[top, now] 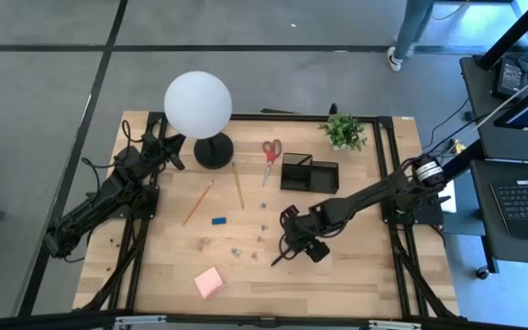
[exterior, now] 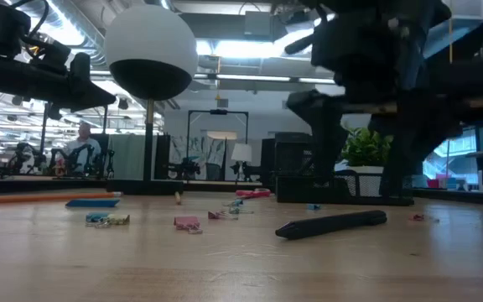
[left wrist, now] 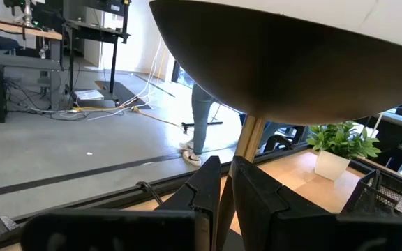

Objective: Pick and place office supplies into organizer
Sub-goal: Put the black pen into the black desk organizer

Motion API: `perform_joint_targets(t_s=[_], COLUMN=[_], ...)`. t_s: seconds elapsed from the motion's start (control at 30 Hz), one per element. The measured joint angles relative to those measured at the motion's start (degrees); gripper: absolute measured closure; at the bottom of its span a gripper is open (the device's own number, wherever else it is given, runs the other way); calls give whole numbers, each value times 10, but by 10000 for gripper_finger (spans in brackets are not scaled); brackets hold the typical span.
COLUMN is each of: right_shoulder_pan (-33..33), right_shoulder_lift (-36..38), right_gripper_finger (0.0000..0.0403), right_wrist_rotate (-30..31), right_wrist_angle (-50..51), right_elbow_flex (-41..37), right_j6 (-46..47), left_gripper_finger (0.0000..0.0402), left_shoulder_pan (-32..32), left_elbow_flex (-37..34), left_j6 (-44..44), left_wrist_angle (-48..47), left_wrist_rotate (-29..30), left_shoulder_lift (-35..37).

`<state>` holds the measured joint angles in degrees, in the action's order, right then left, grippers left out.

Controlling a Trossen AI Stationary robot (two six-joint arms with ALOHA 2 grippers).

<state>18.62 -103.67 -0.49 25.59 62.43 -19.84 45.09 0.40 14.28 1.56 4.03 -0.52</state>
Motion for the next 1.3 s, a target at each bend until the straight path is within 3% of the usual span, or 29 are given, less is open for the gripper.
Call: perform_joint_targets(t_s=[0.33,0.83,1.13,1.3], right_shoulder_pan=[9,9,8,8], right_shoulder_lift=[-42,-49,-50,-50], right_gripper_finger=[113,277,340,352], right_wrist_rotate=[-8,-32,-31,-32], right_wrist_angle=[-1,9,13,13], right_elbow_flex=[2,2,1,1], right_j6=[1,2,2,3], left_gripper_finger=[368,368,368,368], left_shoulder_pan=[0,0,0,0], left_elbow_flex=[0,0,0,0], left_j6=[0,0,0,0], left_wrist_angle=[0,0,0,0], left_wrist_rotate=[0,0,0,0], left_shoulder_lift=[0,0,0,0])
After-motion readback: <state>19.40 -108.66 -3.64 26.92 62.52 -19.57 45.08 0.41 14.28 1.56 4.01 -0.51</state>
